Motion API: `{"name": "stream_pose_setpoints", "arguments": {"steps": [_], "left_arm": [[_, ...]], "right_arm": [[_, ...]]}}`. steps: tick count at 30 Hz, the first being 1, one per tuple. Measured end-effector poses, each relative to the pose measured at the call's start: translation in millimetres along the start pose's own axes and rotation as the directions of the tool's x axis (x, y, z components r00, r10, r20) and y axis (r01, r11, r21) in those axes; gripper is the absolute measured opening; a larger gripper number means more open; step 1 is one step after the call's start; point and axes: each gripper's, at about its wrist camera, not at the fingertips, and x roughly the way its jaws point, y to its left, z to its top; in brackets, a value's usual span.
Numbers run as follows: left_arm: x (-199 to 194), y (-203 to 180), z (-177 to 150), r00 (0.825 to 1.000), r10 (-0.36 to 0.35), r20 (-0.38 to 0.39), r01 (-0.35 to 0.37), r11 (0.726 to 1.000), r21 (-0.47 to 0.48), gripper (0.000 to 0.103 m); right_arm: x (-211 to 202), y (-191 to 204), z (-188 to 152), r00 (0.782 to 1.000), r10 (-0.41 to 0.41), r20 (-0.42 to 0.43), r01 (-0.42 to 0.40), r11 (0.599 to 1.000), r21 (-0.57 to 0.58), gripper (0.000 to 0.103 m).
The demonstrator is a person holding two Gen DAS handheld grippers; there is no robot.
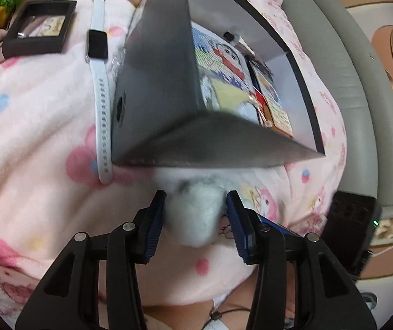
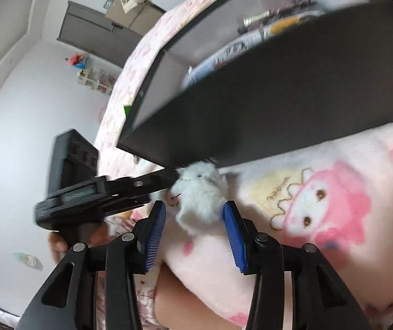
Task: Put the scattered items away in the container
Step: 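Carry the plush bunny in the left gripper over the black box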
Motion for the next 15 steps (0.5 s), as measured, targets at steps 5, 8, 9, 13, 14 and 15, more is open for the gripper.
{"name": "stream_pose_setpoints", "arguments": {"steps": [5, 8, 9, 13, 14, 15], "left_arm": [[-11.9, -20.3, -8.0, 0.999, -0.046, 0.025, 0.044, 0.995, 0.091, 0.041], [-30.9, -36.3, -7.3, 0.988, -0.146, 0.05, 0.139, 0.983, 0.119, 0.041], [-39.4, -43.9, -5.3, 0.984, -0.163, 0.071, 0.153, 0.979, 0.134, 0.041], [-63.9, -79.1, 28.9, 0.972, -0.154, 0.179, 0.131, 0.982, 0.136, 0.041], [-63.8, -86.9, 43.3, 0.972, -0.13, 0.197, 0.106, 0.986, 0.125, 0.041], [-62.3, -93.2, 58.6, 0.971, -0.1, 0.216, 0.074, 0.99, 0.123, 0.042]], "right_arm": [[4.0, 8.3, 0.6, 1.0, -0.012, -0.005, 0.012, 0.999, -0.033, 0.028], [-30.1, 28.2, 8.7, 0.997, -0.011, 0.073, 0.017, 0.996, -0.086, 0.028], [-38.7, 33.0, 10.9, 0.996, -0.009, 0.092, 0.018, 0.995, -0.102, 0.028], [-62.4, 69.5, 52.6, 0.986, -0.031, 0.162, 0.067, 0.973, -0.22, 0.028], [-63.6, 74.0, 65.5, 0.984, -0.045, 0.171, 0.087, 0.965, -0.246, 0.028], [-66.5, 76.6, 85.9, 0.981, -0.065, 0.181, 0.115, 0.952, -0.283, 0.028]]}}
